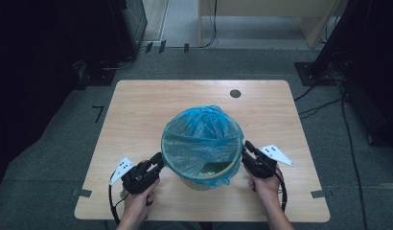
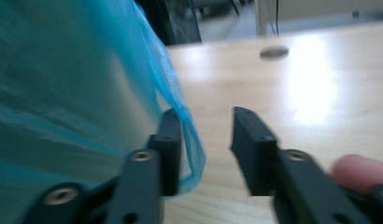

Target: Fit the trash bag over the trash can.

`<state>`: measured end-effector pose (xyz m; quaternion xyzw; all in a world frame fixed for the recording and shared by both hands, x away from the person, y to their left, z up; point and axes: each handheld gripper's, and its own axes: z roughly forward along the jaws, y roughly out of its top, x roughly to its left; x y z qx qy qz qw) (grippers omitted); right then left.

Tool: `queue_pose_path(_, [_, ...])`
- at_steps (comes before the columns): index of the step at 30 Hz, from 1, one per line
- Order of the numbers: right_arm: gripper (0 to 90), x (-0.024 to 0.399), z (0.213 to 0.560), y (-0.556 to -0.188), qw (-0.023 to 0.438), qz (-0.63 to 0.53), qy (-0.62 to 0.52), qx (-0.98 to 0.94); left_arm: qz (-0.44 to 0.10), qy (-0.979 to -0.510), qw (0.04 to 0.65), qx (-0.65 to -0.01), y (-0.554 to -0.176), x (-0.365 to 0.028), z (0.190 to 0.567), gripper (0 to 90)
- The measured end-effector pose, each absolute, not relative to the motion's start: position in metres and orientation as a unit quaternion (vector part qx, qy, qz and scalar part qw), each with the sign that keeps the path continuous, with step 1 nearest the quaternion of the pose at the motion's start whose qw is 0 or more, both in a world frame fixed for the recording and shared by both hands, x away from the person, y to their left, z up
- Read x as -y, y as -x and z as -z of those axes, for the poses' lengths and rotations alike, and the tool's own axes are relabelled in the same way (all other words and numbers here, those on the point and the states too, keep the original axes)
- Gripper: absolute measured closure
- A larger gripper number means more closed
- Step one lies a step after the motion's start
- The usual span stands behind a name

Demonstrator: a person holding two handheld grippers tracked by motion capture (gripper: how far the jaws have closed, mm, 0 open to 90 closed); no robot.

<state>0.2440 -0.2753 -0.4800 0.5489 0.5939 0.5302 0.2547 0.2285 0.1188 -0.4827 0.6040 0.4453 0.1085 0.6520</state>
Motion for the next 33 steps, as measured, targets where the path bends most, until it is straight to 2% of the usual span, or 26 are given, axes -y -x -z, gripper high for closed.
queue_pose_path(1, [58.2, 0.278, 0.476, -0.24, 0.26, -0.539, -0.544, -0.589, -0.108, -0.604, 0.652, -0.445, -0.229, -0.119, 0.483, 61.2])
queue_pose_path(2, [58.2, 0.278, 0.476, -0.24, 0.26, -0.539, -0.544, -0.589, -0.108, -0.603, 0.656, -0.44, -0.227, -0.12, 0.483, 61.2])
queue_pose_path(5, [52.5, 0.285, 0.458, -0.22, 0.282, -0.563, -0.524, -0.574, -0.107, -0.601, 0.665, -0.43, -0.223, -0.118, 0.48, 71.2])
queue_pose_path(6, [52.5, 0.285, 0.458, -0.22, 0.282, -0.563, -0.524, -0.574, -0.112, -0.604, 0.666, -0.424, -0.22, -0.116, 0.477, 71.2])
queue_pose_path(9, [50.9, 0.29, 0.446, -0.206, 0.295, -0.567, -0.517, -0.57, -0.117, -0.606, 0.67, -0.413, -0.215, -0.114, 0.472, 82.1])
queue_pose_path(14, [50.8, 0.283, 0.429, -0.168, 0.286, -0.596, -0.489, -0.569, -0.136, -0.623, 0.665, -0.389, -0.198, -0.108, 0.466, 88.4])
queue_pose_path(20, [48.7, 0.259, 0.427, -0.139, 0.263, -0.615, -0.467, -0.578, -0.151, -0.636, 0.66, -0.37, -0.187, -0.102, 0.465, 86.4])
queue_pose_path(21, [43.4, 0.246, 0.43, -0.129, 0.254, -0.62, -0.458, -0.584, -0.155, -0.635, 0.658, -0.373, -0.186, -0.103, 0.465, 84.4])
queue_pose_path(22, [43.4, 0.246, 0.43, -0.129, 0.254, -0.62, -0.458, -0.584, -0.159, -0.634, 0.656, -0.376, -0.186, -0.104, 0.465, 84.4])
queue_pose_path(23, [34.4, 0.234, 0.433, -0.123, 0.248, -0.623, -0.452, -0.588, -0.161, -0.631, 0.657, -0.38, -0.186, -0.106, 0.465, 82.7])
queue_pose_path(26, [30.2, 0.223, 0.436, -0.122, 0.25, -0.616, -0.447, -0.598, -0.167, -0.624, 0.659, -0.385, -0.187, -0.111, 0.465, 78.8])
queue_pose_path(28, [48.0, 0.217, 0.441, -0.127, 0.246, -0.607, -0.446, -0.609, -0.168, -0.62, 0.662, -0.386, -0.187, -0.114, 0.464, 70.9])
queue_pose_path(29, [48.0, 0.217, 0.441, -0.127, 0.246, -0.607, -0.446, -0.609, -0.169, -0.618, 0.663, -0.387, -0.187, -0.116, 0.464, 70.9])
queue_pose_path(32, [80.5, 0.218, 0.447, -0.13, 0.264, -0.59, -0.447, -0.618, -0.159, -0.619, 0.671, -0.377, -0.188, -0.124, 0.465, 61.4])
queue_pose_path(33, [86.1, 0.218, 0.448, -0.131, 0.269, -0.583, -0.451, -0.62, -0.153, -0.619, 0.673, -0.374, -0.189, -0.126, 0.465, 59.1])
